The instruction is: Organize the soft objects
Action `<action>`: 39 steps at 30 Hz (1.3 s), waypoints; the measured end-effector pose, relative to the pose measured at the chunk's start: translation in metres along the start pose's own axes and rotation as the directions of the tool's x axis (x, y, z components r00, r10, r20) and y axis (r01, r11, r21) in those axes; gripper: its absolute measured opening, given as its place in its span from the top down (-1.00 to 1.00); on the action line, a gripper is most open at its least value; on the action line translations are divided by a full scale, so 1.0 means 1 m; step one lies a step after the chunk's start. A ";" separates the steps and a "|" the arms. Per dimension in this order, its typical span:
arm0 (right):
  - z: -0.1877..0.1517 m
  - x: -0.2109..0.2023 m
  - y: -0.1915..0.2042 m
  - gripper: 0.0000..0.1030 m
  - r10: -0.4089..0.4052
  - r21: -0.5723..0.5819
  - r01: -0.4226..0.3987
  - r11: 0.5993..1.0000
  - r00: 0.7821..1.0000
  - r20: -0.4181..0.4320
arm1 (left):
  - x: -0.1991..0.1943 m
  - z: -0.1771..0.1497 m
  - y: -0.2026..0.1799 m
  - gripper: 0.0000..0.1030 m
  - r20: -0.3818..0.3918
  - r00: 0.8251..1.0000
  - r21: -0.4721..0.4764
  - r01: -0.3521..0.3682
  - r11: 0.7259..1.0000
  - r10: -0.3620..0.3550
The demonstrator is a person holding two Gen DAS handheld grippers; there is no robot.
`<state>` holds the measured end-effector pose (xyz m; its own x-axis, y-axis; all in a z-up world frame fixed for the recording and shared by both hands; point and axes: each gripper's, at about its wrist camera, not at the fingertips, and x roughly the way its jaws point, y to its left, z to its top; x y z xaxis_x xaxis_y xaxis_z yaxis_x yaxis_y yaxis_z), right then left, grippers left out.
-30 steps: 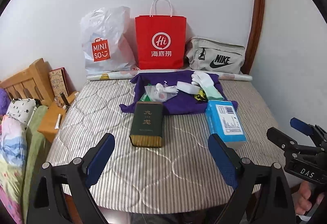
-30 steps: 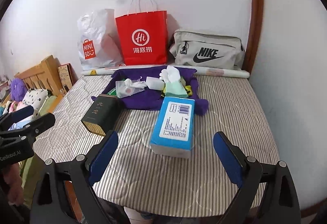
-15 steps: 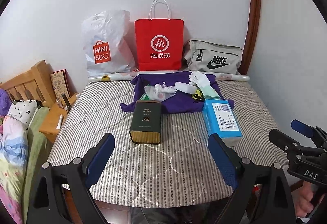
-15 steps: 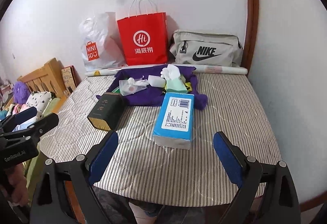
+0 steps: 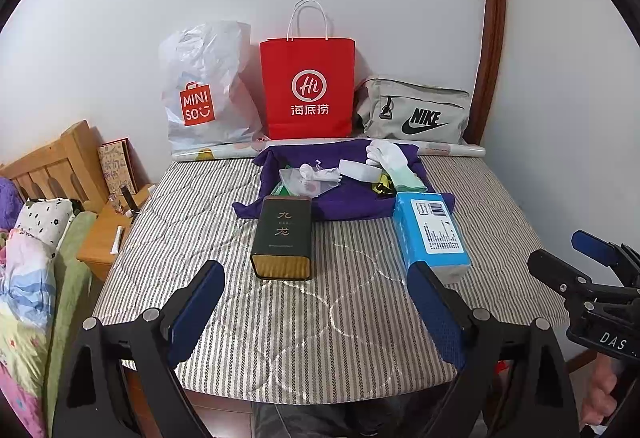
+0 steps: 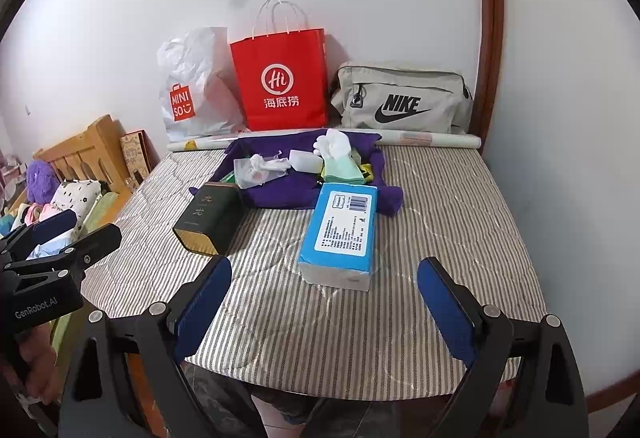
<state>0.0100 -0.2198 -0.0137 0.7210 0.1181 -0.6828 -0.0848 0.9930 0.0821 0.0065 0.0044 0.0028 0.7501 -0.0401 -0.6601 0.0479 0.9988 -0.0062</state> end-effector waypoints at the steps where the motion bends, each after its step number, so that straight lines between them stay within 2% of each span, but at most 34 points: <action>1: 0.000 0.000 0.000 -0.81 0.000 0.000 0.000 1.000 1.000 0.000 | 0.000 0.000 0.000 -0.80 0.000 1.000 0.000 -0.001 1.000 0.001; 39: -0.004 -0.001 0.001 -0.81 -0.005 -0.013 0.005 1.000 1.000 -0.001 | -0.002 0.000 0.001 -0.80 0.000 1.000 0.004 0.003 1.000 -0.003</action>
<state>0.0064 -0.2185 -0.0162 0.7206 0.1126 -0.6841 -0.0900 0.9936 0.0688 0.0045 0.0052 0.0039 0.7498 -0.0435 -0.6603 0.0529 0.9986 -0.0057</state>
